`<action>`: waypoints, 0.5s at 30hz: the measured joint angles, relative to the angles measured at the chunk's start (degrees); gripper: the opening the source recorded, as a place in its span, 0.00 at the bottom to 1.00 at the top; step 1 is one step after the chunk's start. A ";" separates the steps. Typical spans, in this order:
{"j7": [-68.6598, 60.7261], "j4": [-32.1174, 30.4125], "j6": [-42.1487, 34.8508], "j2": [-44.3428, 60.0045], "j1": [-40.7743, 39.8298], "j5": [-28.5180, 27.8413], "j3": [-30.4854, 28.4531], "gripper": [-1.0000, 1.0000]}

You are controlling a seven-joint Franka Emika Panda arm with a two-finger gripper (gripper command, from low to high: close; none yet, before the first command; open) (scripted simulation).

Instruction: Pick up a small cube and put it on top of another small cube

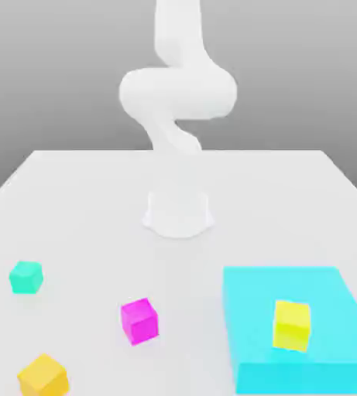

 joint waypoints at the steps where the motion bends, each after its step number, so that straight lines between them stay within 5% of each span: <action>1: 0.37 -0.01 0.69 2.26 -0.38 0.08 -0.34 0.50; 15: 4.32 -0.13 9.67 31.49 -4.87 2.20 -5.48 0.50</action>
